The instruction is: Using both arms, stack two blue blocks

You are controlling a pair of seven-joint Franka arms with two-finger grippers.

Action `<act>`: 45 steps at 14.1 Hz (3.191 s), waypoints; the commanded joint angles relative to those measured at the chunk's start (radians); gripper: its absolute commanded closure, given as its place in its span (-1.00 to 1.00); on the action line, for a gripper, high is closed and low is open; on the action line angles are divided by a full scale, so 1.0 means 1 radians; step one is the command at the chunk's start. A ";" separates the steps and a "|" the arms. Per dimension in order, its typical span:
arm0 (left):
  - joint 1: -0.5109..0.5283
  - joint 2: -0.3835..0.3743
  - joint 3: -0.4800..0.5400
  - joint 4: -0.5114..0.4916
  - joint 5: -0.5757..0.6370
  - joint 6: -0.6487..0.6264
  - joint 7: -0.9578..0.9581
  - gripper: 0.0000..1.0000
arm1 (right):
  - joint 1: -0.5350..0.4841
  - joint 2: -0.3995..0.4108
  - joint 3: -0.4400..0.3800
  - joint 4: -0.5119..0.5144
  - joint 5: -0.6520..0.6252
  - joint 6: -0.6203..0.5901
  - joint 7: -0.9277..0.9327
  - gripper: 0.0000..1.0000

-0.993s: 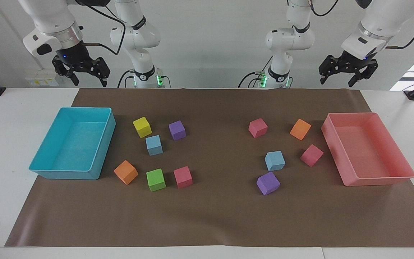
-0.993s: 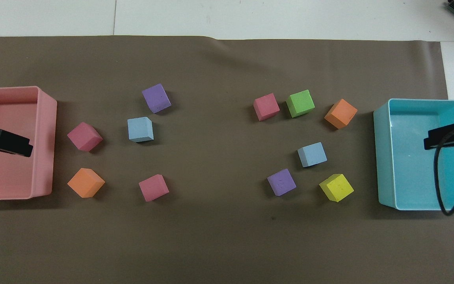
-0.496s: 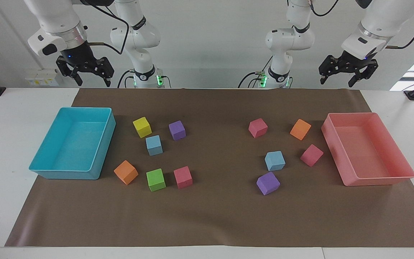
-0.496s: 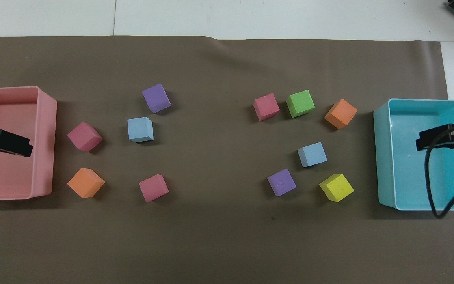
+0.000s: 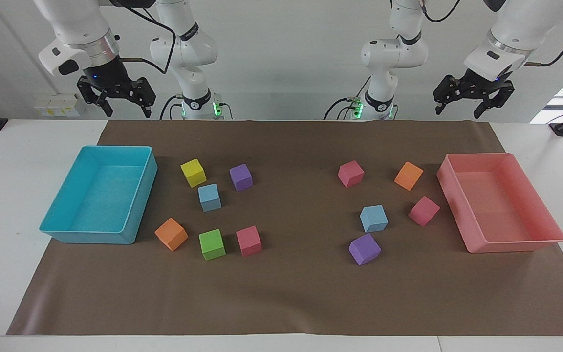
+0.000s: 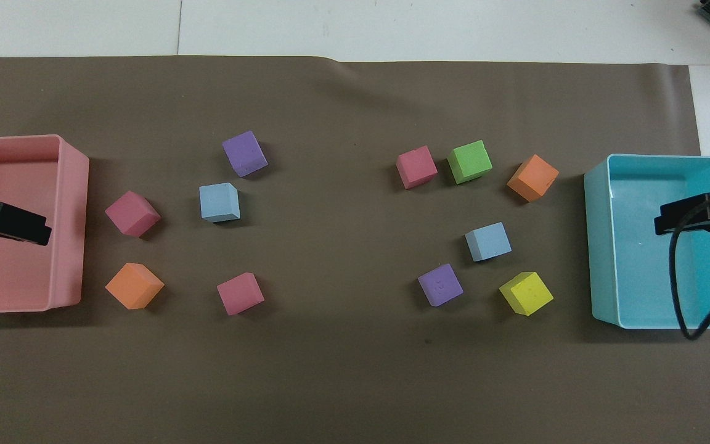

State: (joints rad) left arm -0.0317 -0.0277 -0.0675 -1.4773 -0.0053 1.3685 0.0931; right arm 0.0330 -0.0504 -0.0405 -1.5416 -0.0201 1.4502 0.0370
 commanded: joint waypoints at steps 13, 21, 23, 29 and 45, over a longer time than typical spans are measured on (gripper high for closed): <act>0.018 -0.018 -0.011 -0.020 0.005 0.000 -0.006 -1.00 | -0.011 0.000 -0.001 0.003 0.000 -0.005 -0.029 -1.00; 0.018 -0.018 -0.011 -0.020 0.005 0.000 -0.006 -1.00 | -0.011 0.000 -0.001 0.003 0.000 -0.005 -0.029 -1.00; 0.018 -0.018 -0.011 -0.020 0.005 0.000 -0.006 -1.00 | -0.011 0.000 -0.001 0.003 0.000 -0.007 -0.029 -1.00; 0.018 -0.018 -0.011 -0.020 0.005 0.000 -0.006 -1.00 | -0.011 0.000 -0.001 0.003 0.000 -0.008 -0.029 -1.00; 0.018 -0.018 -0.011 -0.020 0.005 0.000 -0.006 -1.00 | 0.005 -0.040 0.007 -0.245 0.063 0.244 -0.032 -1.00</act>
State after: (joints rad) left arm -0.0316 -0.0277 -0.0675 -1.4773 -0.0053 1.3685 0.0928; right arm 0.0374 -0.0773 -0.0427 -1.6902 0.0207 1.5939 0.0364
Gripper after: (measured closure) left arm 0.000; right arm 0.000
